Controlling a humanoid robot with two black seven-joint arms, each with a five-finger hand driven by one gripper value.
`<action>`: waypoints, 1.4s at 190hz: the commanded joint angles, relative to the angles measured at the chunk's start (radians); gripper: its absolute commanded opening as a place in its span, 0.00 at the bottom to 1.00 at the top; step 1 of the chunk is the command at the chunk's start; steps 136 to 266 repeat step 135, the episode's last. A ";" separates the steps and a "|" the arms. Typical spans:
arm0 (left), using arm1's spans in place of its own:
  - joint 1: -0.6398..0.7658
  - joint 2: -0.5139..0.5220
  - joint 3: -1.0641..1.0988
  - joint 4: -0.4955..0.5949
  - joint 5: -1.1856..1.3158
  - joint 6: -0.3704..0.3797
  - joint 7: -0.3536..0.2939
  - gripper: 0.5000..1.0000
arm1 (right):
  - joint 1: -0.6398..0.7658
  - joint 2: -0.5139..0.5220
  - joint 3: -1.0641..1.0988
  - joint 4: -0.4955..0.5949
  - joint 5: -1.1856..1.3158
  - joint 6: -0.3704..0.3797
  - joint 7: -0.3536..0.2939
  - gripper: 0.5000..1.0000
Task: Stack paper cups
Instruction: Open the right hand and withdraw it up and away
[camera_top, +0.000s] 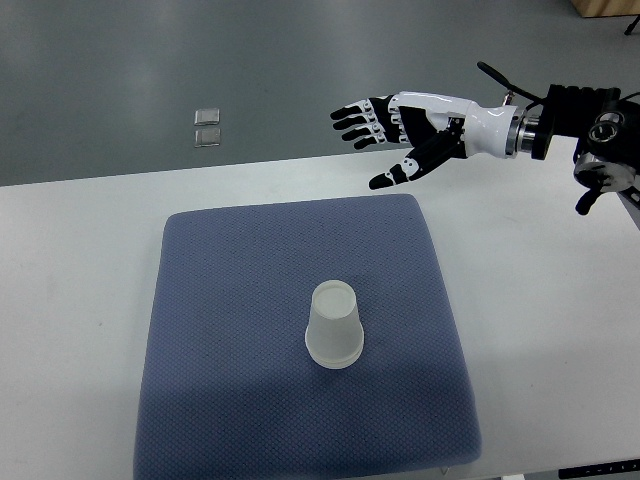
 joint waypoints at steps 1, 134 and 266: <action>0.000 0.000 0.000 0.000 0.000 0.000 0.000 1.00 | -0.052 0.043 -0.001 -0.037 0.151 -0.050 -0.050 0.83; 0.000 0.000 0.000 0.000 0.000 0.000 0.000 1.00 | -0.108 0.119 0.013 -0.120 0.513 -0.154 -0.226 0.83; 0.000 0.000 0.000 0.000 0.000 0.000 0.000 1.00 | -0.108 0.119 0.013 -0.120 0.513 -0.154 -0.226 0.83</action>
